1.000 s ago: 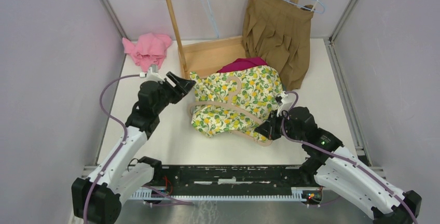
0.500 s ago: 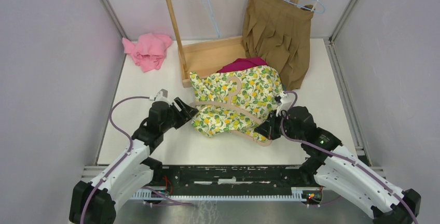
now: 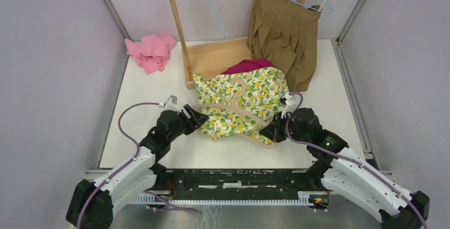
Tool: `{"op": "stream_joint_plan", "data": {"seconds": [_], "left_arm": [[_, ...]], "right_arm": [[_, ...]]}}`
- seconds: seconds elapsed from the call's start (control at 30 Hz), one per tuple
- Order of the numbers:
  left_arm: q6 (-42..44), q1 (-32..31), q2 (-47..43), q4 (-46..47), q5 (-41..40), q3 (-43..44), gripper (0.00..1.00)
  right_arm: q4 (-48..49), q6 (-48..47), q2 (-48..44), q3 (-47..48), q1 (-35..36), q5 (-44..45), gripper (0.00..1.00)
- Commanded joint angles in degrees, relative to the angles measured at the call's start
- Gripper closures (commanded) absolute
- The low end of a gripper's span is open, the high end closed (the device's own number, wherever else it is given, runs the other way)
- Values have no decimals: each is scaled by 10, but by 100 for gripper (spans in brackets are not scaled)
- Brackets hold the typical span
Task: Place the skirt on the hanger
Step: Hang the skirt on the hanger.
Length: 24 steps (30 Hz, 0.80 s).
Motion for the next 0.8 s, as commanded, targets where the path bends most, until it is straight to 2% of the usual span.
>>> {"op": "stream_joint_plan", "data": {"seconds": [0.0,0.07,0.13,0.17,0.27,0.3,0.53,0.77], "left_arm": [[-33,-30,-8,73,-31,-6,26],[-31,-36,-4,79,-38,-3,29],[-28,-39,1,86,-36,1,41],[-27,-38,1,86,-34,4,51],[-25,-38,-3,81,-29,16,93],[-24,-39,-3,74,-29,24,96],[0,-34,24,54,-15,108,97],[17,-11,135,69,60,249,97]], "right_arm": [[21,5,0,5,-2,19,99],[21,5,0,4,-2,19,99],[20,5,1,4,-2,19,99],[19,4,0,4,-2,19,99],[14,3,-5,6,-2,20,99],[13,3,-7,6,-2,20,99],[4,4,-18,3,-2,24,99],[-2,3,-34,2,-2,36,99]]}}
